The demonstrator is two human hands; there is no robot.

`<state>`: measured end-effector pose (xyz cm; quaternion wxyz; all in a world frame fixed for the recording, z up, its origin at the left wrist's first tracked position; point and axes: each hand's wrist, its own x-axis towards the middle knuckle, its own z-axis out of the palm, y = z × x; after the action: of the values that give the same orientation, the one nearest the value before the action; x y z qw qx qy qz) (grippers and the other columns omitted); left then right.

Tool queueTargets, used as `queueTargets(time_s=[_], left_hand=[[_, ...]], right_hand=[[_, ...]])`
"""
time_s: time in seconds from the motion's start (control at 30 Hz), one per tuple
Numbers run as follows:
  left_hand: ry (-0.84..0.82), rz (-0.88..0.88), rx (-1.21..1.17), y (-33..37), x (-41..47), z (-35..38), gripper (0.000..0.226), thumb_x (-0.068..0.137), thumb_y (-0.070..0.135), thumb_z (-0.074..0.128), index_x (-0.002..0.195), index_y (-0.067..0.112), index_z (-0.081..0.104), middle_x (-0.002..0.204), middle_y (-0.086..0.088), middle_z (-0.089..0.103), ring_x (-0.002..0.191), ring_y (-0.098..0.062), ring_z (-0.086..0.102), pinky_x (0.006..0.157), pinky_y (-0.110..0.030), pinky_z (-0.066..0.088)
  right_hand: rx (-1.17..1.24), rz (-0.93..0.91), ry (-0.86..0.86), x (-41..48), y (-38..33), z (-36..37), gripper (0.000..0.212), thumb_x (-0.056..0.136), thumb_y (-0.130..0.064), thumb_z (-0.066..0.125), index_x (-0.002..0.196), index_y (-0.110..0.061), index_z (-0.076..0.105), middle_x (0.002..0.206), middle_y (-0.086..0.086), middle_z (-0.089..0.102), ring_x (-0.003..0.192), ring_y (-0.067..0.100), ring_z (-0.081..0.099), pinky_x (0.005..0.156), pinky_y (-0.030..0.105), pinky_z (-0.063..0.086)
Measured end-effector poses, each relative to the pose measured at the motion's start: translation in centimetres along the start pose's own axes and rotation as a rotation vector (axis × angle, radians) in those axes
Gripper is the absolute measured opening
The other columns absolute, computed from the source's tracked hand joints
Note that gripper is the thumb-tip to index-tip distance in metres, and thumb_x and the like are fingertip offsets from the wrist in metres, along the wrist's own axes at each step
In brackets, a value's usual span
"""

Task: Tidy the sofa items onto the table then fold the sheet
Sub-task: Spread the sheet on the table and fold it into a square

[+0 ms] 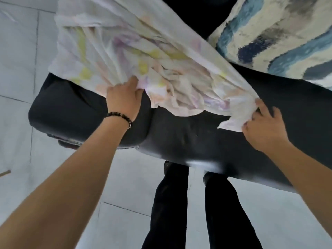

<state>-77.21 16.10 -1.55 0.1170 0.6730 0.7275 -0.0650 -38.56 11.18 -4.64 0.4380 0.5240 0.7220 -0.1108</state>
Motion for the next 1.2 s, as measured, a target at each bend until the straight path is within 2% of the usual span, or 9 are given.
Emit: queueTargets(time_s=[0.13, 0.3, 0.4, 0.53, 0.73, 0.87, 0.97, 1.07, 1.2], left_hand=[[-0.317, 0.166, -0.129, 7.1, -7.3, 3.4, 0.02, 0.098, 0.027, 0.043, 0.114, 0.014, 0.046, 0.078, -0.008, 0.056, 0.077, -0.036, 0.06, 0.062, -0.037, 0.038], [-0.425, 0.197, -0.301, 10.4, -12.8, 4.2, 0.026, 0.097, 0.025, 0.05, 0.117, 0.009, 0.054, 0.099, -0.009, 0.06, 0.093, -0.033, 0.055, 0.077, -0.043, 0.045], [-0.322, 0.168, -0.319, 8.9, -12.9, 3.3, 0.027, 0.085, 0.013, 0.066, 0.11, 0.006, 0.059, 0.099, -0.014, 0.058, 0.094, -0.034, 0.053, 0.075, -0.042, 0.048], [-0.285, 0.205, 0.071, 5.4, -11.7, 2.9, 0.057, 0.07, 0.017, 0.075, 0.124, 0.011, 0.058, 0.127, -0.018, 0.052, 0.121, -0.04, 0.045, 0.097, -0.051, 0.038], [-0.37, 0.102, 0.351, 2.2, -9.9, 3.6, 0.038, 0.085, 0.019, 0.065, 0.123, 0.015, 0.062, 0.156, -0.019, 0.023, 0.147, -0.035, 0.009, 0.115, -0.056, 0.007], [-0.289, 0.167, 0.301, 3.6, -8.8, 4.8, 0.017, 0.093, 0.012, 0.056, 0.106, 0.009, 0.066, 0.137, -0.021, 0.049, 0.136, -0.038, 0.031, 0.112, -0.058, 0.014], [-0.228, 0.151, 0.286, 5.5, -7.6, 5.2, 0.02, 0.098, 0.014, 0.038, 0.107, 0.012, 0.055, 0.09, -0.015, 0.065, 0.089, -0.035, 0.057, 0.103, -0.052, 0.029], [-0.15, 0.118, 0.205, 7.2, -7.3, 4.6, 0.019, 0.1, 0.015, 0.035, 0.106, 0.008, 0.052, 0.077, -0.013, 0.062, 0.064, -0.033, 0.053, 0.077, -0.043, 0.038], [-0.058, 0.135, -0.003, 9.2, -8.5, 2.2, 0.024, 0.104, 0.021, 0.034, 0.108, 0.005, 0.051, 0.071, -0.002, 0.049, 0.057, -0.029, 0.044, 0.063, -0.036, 0.033]], right_hand=[[0.369, 0.215, 0.008, -2.5, 3.8, 3.4, 0.038, 0.093, -0.029, 0.043, 0.118, -0.009, 0.063, 0.119, 0.023, 0.054, 0.115, 0.042, 0.049, 0.095, 0.052, 0.045], [0.626, 0.022, 0.39, -3.4, -3.5, 1.6, 0.087, 0.087, -0.039, 0.061, 0.154, -0.007, 0.016, 0.158, 0.029, 0.008, 0.143, 0.049, 0.017, 0.111, 0.058, 0.024], [0.507, -0.237, 0.381, -1.6, -9.7, -0.2, 0.091, 0.091, -0.037, 0.06, 0.157, -0.012, 0.002, 0.162, 0.018, 0.011, 0.148, 0.04, 0.01, 0.118, 0.055, 0.015], [0.376, -0.271, 0.397, -0.2, -11.9, -0.3, 0.053, 0.093, -0.012, 0.049, 0.145, -0.023, 0.042, 0.122, 0.013, 0.06, 0.126, 0.038, 0.045, 0.118, 0.058, 0.011], [0.271, 0.066, 0.13, -3.6, -0.2, 5.0, 0.034, 0.08, -0.01, 0.06, 0.113, -0.019, 0.065, 0.1, 0.008, 0.061, 0.107, 0.037, 0.052, 0.116, 0.053, 0.017], [0.244, 0.35, -0.081, -7.0, 7.0, 9.0, 0.048, 0.076, -0.015, 0.061, 0.124, -0.021, 0.059, 0.119, 0.015, 0.053, 0.115, 0.039, 0.046, 0.114, 0.052, 0.022], [0.505, 0.434, 0.185, -6.7, 5.7, 9.7, 0.054, 0.078, -0.011, 0.06, 0.13, -0.006, 0.045, 0.147, 0.026, 0.03, 0.135, 0.045, 0.029, 0.117, 0.056, 0.014], [0.691, 0.135, 0.509, -5.4, -0.8, 7.4, 0.063, 0.089, -0.031, 0.057, 0.142, -0.006, 0.036, 0.156, 0.03, 0.014, 0.143, 0.046, 0.019, 0.116, 0.056, 0.017], [0.793, -0.324, 0.422, -4.6, -10.6, 2.6, 0.106, 0.08, -0.051, 0.071, 0.157, -0.012, 0.007, 0.162, 0.017, 0.011, 0.148, 0.036, 0.015, 0.117, 0.05, 0.021]])
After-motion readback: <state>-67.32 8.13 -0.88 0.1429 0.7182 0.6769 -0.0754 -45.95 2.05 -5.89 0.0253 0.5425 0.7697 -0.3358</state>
